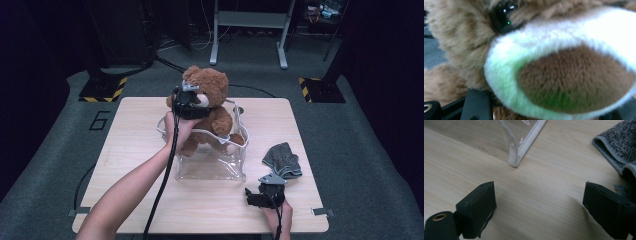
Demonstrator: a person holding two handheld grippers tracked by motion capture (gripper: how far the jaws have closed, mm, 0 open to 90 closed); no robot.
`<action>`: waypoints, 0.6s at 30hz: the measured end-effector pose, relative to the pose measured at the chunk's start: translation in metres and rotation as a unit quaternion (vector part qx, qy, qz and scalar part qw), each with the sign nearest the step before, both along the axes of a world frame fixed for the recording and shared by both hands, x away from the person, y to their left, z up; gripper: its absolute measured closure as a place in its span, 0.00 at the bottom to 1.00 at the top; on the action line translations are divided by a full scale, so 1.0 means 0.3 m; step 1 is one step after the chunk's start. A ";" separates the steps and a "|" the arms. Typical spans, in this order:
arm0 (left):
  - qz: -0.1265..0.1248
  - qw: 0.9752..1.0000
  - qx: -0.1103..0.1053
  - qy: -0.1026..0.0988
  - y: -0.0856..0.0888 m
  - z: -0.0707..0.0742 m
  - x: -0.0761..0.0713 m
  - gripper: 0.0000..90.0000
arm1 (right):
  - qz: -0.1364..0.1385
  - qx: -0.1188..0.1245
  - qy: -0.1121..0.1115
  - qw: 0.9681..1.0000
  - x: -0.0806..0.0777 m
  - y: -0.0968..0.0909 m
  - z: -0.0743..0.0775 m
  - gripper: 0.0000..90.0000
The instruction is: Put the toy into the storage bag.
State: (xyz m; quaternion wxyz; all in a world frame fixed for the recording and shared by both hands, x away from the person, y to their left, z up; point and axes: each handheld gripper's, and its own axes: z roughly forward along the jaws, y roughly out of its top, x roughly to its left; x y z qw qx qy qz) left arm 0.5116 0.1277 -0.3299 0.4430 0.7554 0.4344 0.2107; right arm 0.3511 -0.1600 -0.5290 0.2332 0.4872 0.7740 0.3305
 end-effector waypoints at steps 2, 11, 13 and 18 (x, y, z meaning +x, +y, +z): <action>-0.004 1.000 -0.001 0.009 -0.001 -0.013 -0.004 0.43 | 0.000 0.000 0.000 1.000 0.000 0.000 0.000 0.12; -0.037 0.997 0.027 0.061 -0.009 -0.071 -0.024 0.34 | 0.001 0.002 0.002 1.000 0.000 0.001 -0.001 0.12; -0.042 0.996 0.029 0.071 0.000 -0.086 -0.031 0.30 | 0.001 0.002 0.001 1.000 0.000 0.000 -0.001 0.12; -0.048 0.995 0.023 0.080 0.034 -0.097 -0.046 0.21 | -0.003 0.005 -0.001 1.000 0.001 0.003 -0.002 0.12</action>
